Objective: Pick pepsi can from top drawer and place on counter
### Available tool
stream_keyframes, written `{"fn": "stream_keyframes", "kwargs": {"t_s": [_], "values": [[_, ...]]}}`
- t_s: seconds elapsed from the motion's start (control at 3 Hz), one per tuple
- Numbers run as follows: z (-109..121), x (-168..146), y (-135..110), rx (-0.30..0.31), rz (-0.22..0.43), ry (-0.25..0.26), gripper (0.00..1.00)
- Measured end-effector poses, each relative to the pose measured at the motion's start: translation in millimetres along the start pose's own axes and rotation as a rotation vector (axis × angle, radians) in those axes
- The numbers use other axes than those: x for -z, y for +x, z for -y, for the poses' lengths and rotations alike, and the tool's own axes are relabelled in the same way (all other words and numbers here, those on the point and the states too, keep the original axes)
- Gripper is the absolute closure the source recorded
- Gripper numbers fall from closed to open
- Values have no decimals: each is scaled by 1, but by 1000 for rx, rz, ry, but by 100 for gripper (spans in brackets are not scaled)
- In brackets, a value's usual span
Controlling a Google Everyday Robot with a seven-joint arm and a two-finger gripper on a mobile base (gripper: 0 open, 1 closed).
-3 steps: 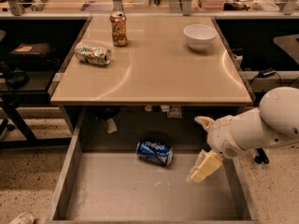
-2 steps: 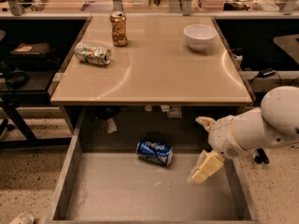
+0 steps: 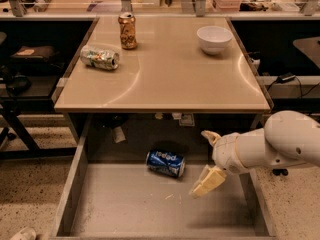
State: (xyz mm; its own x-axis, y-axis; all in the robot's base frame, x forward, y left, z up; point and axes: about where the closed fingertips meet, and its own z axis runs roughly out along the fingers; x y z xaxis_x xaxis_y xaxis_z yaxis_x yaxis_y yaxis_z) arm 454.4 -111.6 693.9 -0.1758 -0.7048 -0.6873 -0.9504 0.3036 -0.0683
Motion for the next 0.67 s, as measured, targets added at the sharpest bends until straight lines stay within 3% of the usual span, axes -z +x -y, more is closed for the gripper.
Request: {"fn": "stream_keyframes", "kwargs": {"t_s": [0.67], "values": [[16, -58, -20, 76, 126, 24, 0]]}}
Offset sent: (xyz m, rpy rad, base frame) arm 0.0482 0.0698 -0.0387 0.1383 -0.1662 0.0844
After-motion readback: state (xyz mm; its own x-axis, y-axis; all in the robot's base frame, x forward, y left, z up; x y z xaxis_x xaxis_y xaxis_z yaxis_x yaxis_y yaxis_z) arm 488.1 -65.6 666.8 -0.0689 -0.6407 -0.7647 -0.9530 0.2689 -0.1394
